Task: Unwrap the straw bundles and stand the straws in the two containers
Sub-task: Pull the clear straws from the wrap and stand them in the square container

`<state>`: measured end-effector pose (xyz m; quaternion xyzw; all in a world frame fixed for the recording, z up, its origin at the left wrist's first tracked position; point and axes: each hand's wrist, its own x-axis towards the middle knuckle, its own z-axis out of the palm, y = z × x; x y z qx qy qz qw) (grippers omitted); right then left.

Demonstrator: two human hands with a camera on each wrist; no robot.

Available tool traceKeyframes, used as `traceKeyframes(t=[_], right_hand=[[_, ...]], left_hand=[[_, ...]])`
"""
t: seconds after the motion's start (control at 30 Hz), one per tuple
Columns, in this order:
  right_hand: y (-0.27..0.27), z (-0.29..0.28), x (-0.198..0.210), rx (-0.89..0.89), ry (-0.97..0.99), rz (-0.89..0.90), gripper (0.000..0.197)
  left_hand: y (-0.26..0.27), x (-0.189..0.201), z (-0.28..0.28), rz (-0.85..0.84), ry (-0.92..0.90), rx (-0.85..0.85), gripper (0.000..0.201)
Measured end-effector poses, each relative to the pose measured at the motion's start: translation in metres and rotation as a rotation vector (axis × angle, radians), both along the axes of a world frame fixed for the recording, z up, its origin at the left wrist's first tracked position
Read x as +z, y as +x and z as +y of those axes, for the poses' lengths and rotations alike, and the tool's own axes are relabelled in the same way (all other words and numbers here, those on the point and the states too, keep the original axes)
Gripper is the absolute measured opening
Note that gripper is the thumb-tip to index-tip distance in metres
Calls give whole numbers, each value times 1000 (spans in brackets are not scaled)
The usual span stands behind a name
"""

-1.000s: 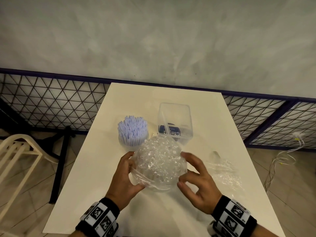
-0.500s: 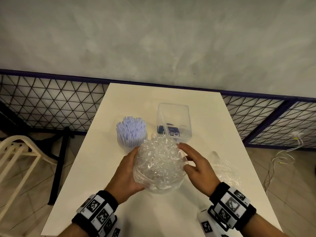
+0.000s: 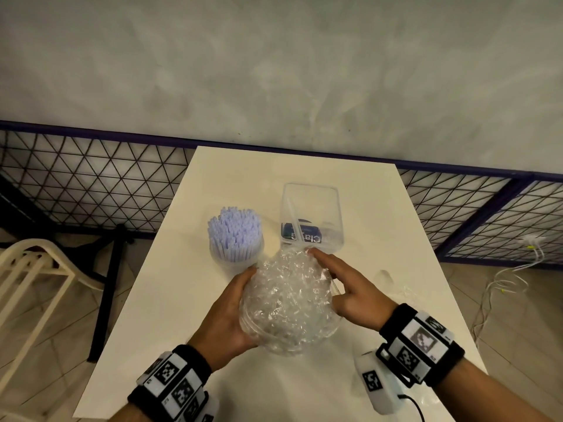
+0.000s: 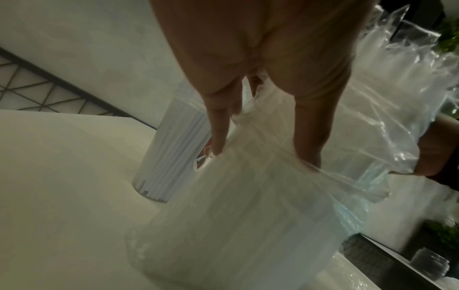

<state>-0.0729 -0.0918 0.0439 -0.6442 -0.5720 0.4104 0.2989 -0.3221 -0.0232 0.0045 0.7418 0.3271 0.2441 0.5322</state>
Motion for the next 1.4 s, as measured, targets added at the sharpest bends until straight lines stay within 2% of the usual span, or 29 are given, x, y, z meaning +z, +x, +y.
traceKeyframes(t=[0.1, 0.2, 0.3, 0.43, 0.57, 0.63, 0.7, 0.73, 0.8, 0.87, 0.93, 1.0, 1.03, 1.1, 1.2, 1.3, 1.37, 1.4], right_hand=[[2, 1, -3, -46, -111, 138, 91], [8, 1, -16, -58, -150, 163, 90], [9, -5, -31, -31, -182, 110, 81], [10, -14, -42, -29, -136, 20, 83], [14, -20, -31, -7, -128, -93, 86], [15, -25, -22, 79, -222, -94, 93], [10, -29, -17, 177, -326, -66, 113], [5, -30, -18, 193, -343, -49, 122], [-7, -31, -24, 125, -259, -37, 128], [-16, -32, -37, 8, -132, -36, 123], [-23, -32, -45, -22, -66, -49, 108], [-29, -30, -50, 28, -95, -14, 99], [-28, -27, -53, 60, -144, -55, 96], [-30, -21, -63, -12, -264, -2, 92], [-38, -17, -68, -74, -280, -37, 102], [-43, -16, -71, -63, -326, -135, 99], [-43, -16, -77, -45, -346, -179, 97], [-43, -16, -76, -38, -333, -191, 104]], left_hand=[[-1, -3, 0, 6, -28, -12, 112], [-2, -7, 1, 28, -27, -16, 110], [-3, -16, 5, 70, -16, -29, 105], [-3, -28, 11, 111, 23, -65, 105], [-6, -22, 14, 196, 37, -150, 124], [-10, -23, 13, 186, -18, -194, 131], [-9, -28, 12, 186, -54, -189, 135], [-7, -31, 11, 177, -76, -175, 133], [-2, -40, 10, 153, -100, -126, 126], [3, -47, 7, 163, -86, -62, 124], [6, -47, 4, 148, -104, 1, 123], [7, -49, 0, 115, -142, 58, 117], [6, -49, 0, 106, -164, 87, 114], [1, -50, -1, 96, -229, 111, 109], [-11, -60, -3, 166, -218, 74, 104], [-19, -63, -8, 198, -265, 59, 101], [-20, -56, -9, 208, -268, 4, 109], [-21, -52, -8, 227, -250, -24, 117]])
